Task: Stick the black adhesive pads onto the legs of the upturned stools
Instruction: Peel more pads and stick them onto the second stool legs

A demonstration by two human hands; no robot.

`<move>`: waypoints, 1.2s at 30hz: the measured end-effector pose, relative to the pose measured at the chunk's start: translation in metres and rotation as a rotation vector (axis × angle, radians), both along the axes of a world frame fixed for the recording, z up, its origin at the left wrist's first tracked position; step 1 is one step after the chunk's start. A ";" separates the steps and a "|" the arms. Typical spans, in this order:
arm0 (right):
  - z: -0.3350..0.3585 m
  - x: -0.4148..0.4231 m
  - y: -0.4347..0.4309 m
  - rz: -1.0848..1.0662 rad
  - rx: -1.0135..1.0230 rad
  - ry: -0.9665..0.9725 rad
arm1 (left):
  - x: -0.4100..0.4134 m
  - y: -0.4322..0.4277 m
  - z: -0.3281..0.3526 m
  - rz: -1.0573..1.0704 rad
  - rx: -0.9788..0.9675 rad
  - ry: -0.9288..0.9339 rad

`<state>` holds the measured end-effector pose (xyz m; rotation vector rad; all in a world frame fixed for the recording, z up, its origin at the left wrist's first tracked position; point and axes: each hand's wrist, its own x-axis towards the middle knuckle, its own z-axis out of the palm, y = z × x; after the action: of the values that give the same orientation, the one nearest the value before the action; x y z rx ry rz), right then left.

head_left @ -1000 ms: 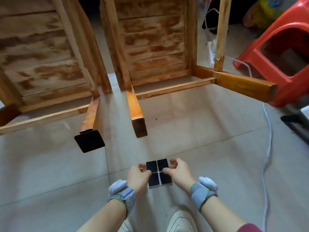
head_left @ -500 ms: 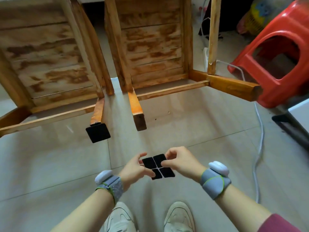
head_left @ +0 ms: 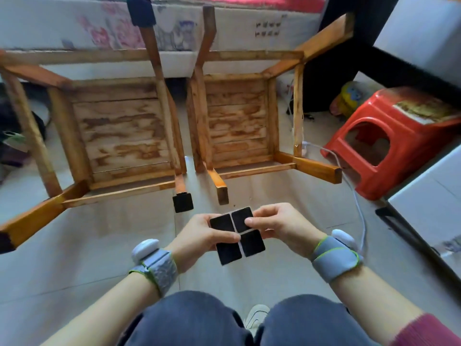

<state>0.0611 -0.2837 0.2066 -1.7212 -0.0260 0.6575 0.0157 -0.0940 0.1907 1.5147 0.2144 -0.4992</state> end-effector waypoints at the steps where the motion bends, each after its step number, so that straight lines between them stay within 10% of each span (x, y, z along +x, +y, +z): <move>1: 0.008 -0.005 0.003 -0.012 0.006 -0.017 | -0.005 0.002 0.009 0.023 0.002 -0.025; 6: 0.025 -0.010 0.016 -0.090 0.021 -0.129 | -0.007 0.005 0.022 0.111 -0.001 -0.058; 12: 0.038 -0.012 0.008 -0.082 -0.297 -0.706 | -0.006 0.002 0.037 0.121 -0.004 -0.067; 27: 0.035 -0.009 0.002 -0.196 -0.150 -0.525 | 0.014 -0.013 0.065 0.082 0.108 -0.085; 36: 0.019 0.010 0.010 -0.488 0.310 -0.139 | 0.013 -0.011 0.043 0.216 -0.051 0.028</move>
<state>0.0708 -0.2735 0.2258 -1.3958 0.1816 0.1605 0.0283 -0.1047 0.2341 1.4165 0.3799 -0.3507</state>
